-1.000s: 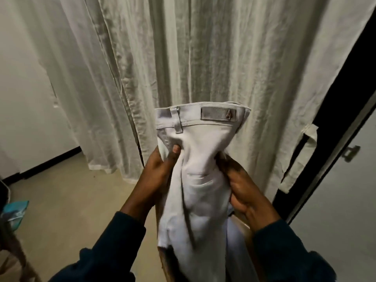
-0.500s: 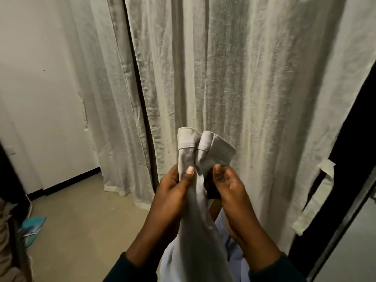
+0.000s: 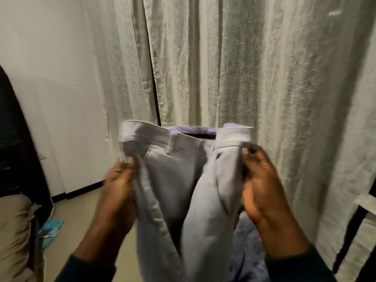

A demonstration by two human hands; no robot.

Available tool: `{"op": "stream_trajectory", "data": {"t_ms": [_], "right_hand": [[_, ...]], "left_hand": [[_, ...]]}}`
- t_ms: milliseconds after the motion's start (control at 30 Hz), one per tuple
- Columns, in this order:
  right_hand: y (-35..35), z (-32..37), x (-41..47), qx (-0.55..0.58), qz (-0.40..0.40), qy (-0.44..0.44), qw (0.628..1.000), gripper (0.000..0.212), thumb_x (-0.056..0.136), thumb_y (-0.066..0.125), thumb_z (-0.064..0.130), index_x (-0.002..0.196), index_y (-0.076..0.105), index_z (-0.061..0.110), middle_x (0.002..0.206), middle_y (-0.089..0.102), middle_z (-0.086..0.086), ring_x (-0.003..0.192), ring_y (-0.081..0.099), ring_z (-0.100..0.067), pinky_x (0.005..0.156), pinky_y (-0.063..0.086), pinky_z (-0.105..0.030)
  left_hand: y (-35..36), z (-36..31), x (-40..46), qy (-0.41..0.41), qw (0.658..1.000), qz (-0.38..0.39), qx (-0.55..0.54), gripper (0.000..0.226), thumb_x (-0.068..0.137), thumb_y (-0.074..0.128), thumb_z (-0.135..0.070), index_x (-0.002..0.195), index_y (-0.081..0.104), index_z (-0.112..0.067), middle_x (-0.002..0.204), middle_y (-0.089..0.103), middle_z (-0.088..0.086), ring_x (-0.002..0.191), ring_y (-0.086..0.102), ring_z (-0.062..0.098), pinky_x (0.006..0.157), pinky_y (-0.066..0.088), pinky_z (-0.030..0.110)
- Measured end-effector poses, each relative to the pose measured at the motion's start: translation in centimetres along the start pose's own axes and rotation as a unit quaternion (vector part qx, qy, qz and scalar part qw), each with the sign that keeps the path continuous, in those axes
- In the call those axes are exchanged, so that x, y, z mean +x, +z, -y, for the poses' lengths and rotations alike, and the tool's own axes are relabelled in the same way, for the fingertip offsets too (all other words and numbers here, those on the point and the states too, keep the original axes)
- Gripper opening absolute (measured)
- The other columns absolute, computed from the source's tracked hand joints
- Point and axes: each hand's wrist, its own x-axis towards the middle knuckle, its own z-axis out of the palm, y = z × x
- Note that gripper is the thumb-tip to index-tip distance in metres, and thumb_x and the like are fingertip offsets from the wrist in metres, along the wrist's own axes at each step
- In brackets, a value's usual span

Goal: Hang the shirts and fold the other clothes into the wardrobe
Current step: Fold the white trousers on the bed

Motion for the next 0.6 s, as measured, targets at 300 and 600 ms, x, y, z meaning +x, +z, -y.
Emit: {"op": "stream_trajectory", "data": {"t_ms": [300,600], "right_hand": [[1.4,-3.3,3.3,-0.213,0.068,-0.013,0.975,0.019,0.101,0.050,0.006,0.100,0.064,0.019,0.090,0.072,-0.003,0.081,0.067,-0.009,0.071,0.053,-0.023],[8.5,-8.1,2.0,-0.161,0.201,0.074,0.963,0.037,0.094,0.062,0.047,0.110,0.063,0.013,0.107,0.072,-0.010,0.104,0.068,-0.027,0.090,0.053,-0.040]], "left_hand": [[-6.0,-2.0,4.0,0.253,0.890,-0.169,0.340,0.019,0.099,0.055,-0.026,0.092,0.065,-0.011,0.084,0.064,0.008,0.078,0.058,0.027,0.071,0.045,0.041],[-8.7,0.2,6.7,0.140,0.932,-0.215,0.257,0.012,0.104,0.043,-0.015,0.097,0.049,-0.009,0.086,0.057,0.001,0.076,0.051,0.013,0.072,0.045,0.037]]}}
